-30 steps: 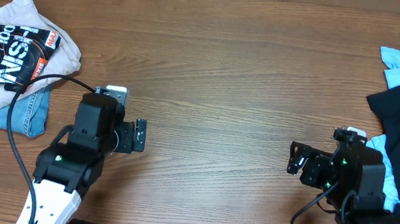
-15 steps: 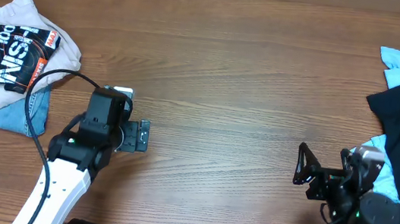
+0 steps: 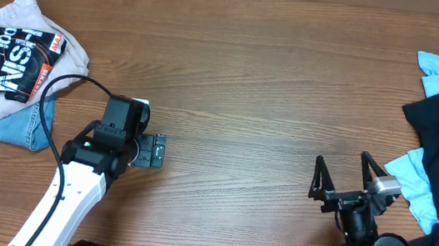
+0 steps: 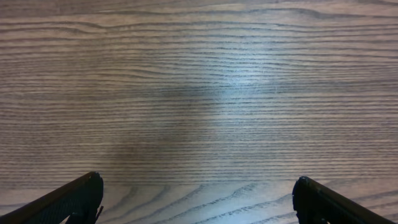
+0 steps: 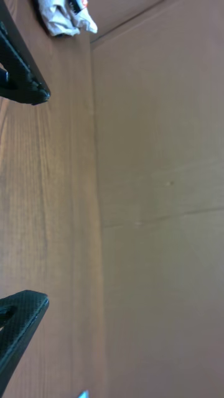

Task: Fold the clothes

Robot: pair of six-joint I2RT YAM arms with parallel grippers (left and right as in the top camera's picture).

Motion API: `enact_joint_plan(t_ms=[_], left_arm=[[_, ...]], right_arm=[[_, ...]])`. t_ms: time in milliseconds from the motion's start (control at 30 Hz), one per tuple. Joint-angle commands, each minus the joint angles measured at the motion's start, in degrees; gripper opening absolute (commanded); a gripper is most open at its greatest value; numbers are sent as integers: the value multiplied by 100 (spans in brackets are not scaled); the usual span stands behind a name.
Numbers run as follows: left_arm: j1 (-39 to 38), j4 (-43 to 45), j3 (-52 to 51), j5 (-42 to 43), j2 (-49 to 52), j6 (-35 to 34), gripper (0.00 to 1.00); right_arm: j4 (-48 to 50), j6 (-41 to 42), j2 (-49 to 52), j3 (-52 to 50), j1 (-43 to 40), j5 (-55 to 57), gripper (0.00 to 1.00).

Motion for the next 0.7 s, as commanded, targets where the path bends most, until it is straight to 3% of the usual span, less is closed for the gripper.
enact_joint_plan(t_ms=[0,167,667], left_arm=[[-37,7,-28,-55,103,-96,100],[-37,7,-28,-55,122,-96,100],[-37,7,-28,-55,122,-96,100]], right_arm=[[114,-621,-59,-269,17,-157,100],[-160,-1797,-59,-267,26,-332,100],[-240,-1823,-59,-264,26,-254,100]])
